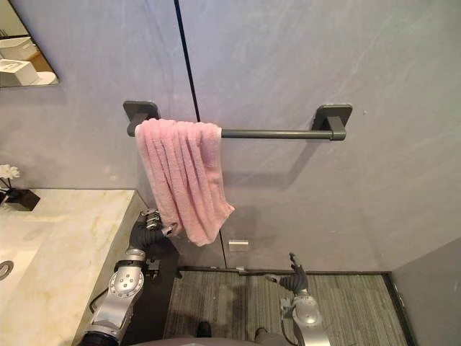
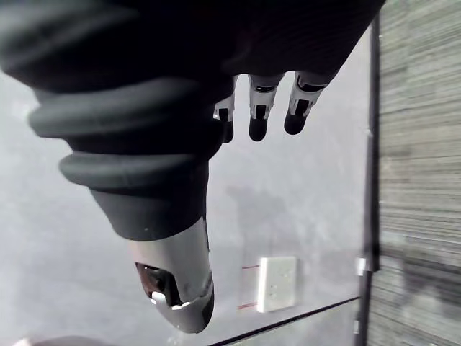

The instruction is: Organize washtable

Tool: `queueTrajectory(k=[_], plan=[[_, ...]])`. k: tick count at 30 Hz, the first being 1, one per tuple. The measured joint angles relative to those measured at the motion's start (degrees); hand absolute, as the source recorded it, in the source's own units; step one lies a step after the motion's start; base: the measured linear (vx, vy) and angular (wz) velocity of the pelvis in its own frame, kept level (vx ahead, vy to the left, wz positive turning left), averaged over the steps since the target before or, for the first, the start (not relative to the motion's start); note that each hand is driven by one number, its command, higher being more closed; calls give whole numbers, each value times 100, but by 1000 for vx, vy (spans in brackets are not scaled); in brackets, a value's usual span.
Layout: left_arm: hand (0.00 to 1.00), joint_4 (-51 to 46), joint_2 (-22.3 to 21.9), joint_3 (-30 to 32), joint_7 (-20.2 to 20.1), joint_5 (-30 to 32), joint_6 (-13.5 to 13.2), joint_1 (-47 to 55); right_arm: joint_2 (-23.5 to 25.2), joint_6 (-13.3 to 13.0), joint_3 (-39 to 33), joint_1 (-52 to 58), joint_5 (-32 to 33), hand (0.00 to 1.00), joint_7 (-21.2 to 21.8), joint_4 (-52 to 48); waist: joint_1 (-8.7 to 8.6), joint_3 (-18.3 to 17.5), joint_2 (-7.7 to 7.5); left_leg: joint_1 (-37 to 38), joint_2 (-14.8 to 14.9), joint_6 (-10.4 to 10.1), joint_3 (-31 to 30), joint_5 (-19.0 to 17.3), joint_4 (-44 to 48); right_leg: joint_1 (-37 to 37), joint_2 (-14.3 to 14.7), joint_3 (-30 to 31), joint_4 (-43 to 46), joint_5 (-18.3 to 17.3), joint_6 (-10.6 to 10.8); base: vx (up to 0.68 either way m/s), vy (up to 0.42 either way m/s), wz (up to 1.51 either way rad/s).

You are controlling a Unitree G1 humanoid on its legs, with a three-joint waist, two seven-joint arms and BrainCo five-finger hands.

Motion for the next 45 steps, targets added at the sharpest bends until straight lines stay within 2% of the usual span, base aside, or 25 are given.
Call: queueTrajectory(k=[12,16,23,24,28,36,38,45], plan=[[100,0,59,3,142,-5,-2,-71,-221,-322,610,-438,110,0,121,-1640,22,-20,-34,-45,13,32,-57,20,2,21,68,38,-148,85,-44,28,-12,-2],[100,0,49,-100,176,-12,-7,-109,-418,-398,1091,-655,261,0,181,-1858,17,-28,-45,-45,25,34,-57,19,1,11,63,60,-137,85,-44,-18,-2,-1],[100,0,3,-364,215,-16,-10,-112,-471,-402,1916,-1145,268,0,449,-1863,42,-92,-57,-92,35,34,-74,21,0,-1,54,70,-128,94,-57,-16,-1,0],[100,0,-25,-398,215,-16,-10,-113,-470,-402,1993,-1190,268,100,490,-1863,54,-114,-57,-97,33,34,-81,22,1,-2,54,61,-129,94,-58,8,-7,4],[100,0,-86,-557,219,-36,-12,-154,-411,-401,2255,-1421,280,100,506,-1821,163,-182,-47,-103,21,35,-111,23,1,9,58,24,-129,94,-59,1,-12,4],[100,0,-180,-568,221,-242,-13,-163,-340,-394,2391,-1680,330,100,501,-1506,174,-189,-60,-111,15,48,-193,37,1,41,60,-55,-130,91,-59,-9,-11,5],[100,0,-181,-564,219,-242,-13,-164,-343,-392,2266,-1676,330,100,498,-1392,171,-195,-70,-107,15,50,-192,39,1,44,60,-54,-127,91,-59,0,0,0],[100,-1,-183,-399,211,-245,-13,-149,-333,-388,893,-1082,443,100,323,-1414,166,-198,-76,-64,24,48,-138,37,-1,61,59,-4,-123,90,-58,-5,-2,-3]])
